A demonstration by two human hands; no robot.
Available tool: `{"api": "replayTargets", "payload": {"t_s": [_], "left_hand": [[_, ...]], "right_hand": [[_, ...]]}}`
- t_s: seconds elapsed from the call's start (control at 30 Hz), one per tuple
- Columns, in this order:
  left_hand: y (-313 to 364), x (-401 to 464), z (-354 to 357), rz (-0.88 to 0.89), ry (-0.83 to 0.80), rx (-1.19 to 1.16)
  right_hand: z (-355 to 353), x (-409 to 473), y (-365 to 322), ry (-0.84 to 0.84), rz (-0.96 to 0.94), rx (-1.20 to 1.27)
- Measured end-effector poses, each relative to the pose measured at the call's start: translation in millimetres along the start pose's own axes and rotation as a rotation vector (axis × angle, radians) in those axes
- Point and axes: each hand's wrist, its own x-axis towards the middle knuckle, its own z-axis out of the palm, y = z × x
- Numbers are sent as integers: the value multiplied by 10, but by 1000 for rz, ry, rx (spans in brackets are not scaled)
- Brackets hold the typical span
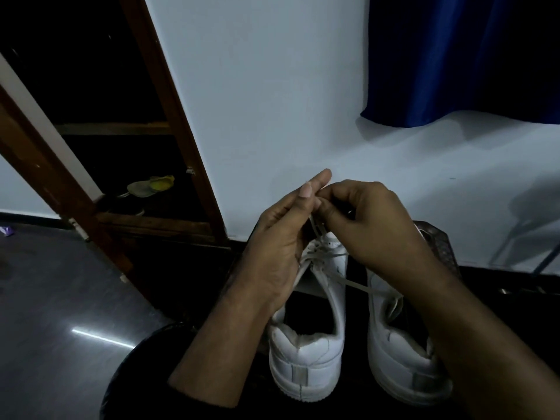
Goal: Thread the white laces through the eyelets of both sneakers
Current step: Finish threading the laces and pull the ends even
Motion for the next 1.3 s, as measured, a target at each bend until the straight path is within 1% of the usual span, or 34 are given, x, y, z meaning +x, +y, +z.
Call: {"api": "replayTargets", "payload": {"t_s": [0.17,0.3,0.43,0.5,0.57,0.63,0.7,0.73,0.8,0.87,0.9,1.0,1.1,1.23,1.3], "left_hand": [[2,8,-4,48,1,13],[-4,-3,-19,77,-7,70],[-9,2,-7,83,-28,12],[-10,1,4,87,-37,-7],[-16,2,12,95,-2,13],[-37,11,-7,115,60,62],[-65,12,-41,148,91,193],[-76,3,-47,154,78,251],[-72,-18,-33,136,34,290],[-44,-31,-19,122,-3,291],[-30,-36,-20,117,-16,288],[-10,-54,-52,89,-43,275],[7,-68,-58,56,-73,295],[44,-84,-55,65,-92,290],[68,-102,-34,50,-90,298]], "right_hand": [[23,-6,-11,-24,-9,-7],[26,-8,-6,-63,4,76],[26,-5,-2,-56,-5,100],[15,-1,-2,-62,-6,66],[-24,0,5,-31,3,-19],[-91,3,8,101,-3,-164],[-155,20,0,241,-49,-227],[-169,31,-2,248,-87,-216],[-159,49,24,135,-181,-179],[-145,58,66,19,-291,-222],[-158,64,74,3,-335,-261],[-245,87,53,56,-469,-395],[-267,96,38,50,-579,-501],[-269,87,7,33,-637,-587],[-287,91,-12,72,-645,-649]]}}
